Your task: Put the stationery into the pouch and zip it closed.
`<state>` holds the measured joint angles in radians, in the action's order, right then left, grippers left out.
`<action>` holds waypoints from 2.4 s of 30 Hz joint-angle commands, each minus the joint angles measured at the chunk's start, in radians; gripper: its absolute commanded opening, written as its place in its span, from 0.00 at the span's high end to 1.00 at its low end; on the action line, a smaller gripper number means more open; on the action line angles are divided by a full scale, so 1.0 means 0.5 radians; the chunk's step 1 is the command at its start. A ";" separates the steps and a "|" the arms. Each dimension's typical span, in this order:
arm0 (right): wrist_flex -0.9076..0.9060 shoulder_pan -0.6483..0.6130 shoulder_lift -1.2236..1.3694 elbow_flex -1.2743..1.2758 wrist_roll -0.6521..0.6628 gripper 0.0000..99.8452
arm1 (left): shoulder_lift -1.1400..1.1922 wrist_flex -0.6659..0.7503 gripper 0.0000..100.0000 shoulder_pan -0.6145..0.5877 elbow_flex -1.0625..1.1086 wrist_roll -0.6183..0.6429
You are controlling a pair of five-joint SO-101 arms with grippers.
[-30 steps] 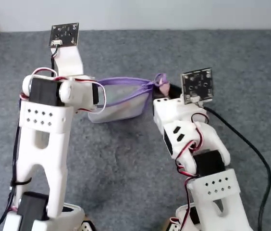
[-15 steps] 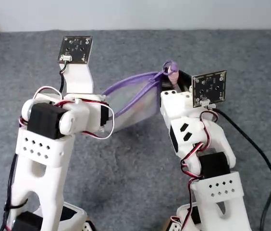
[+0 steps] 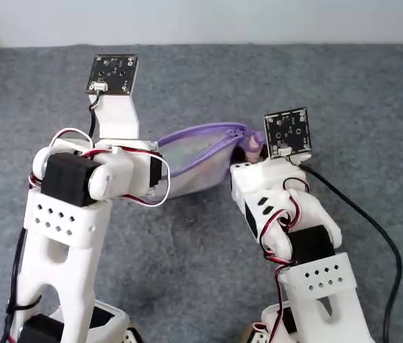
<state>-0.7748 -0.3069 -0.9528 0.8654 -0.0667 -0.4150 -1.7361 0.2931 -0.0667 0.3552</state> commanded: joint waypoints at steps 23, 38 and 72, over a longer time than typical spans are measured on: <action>-0.121 -0.005 -0.394 0.000 -0.009 0.86 | -0.123 0.141 0.99 -0.061 0.127 -0.009; 0.183 -0.023 0.029 0.031 -0.021 0.86 | -0.129 0.138 0.99 -0.061 0.124 -0.009; 0.275 -0.078 -0.066 0.006 0.230 0.93 | -0.135 0.132 0.99 -0.064 0.127 -0.009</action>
<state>-0.6337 -0.3176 -0.9175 0.8884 0.0146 -0.4335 -1.6932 0.2624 0.0115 0.3552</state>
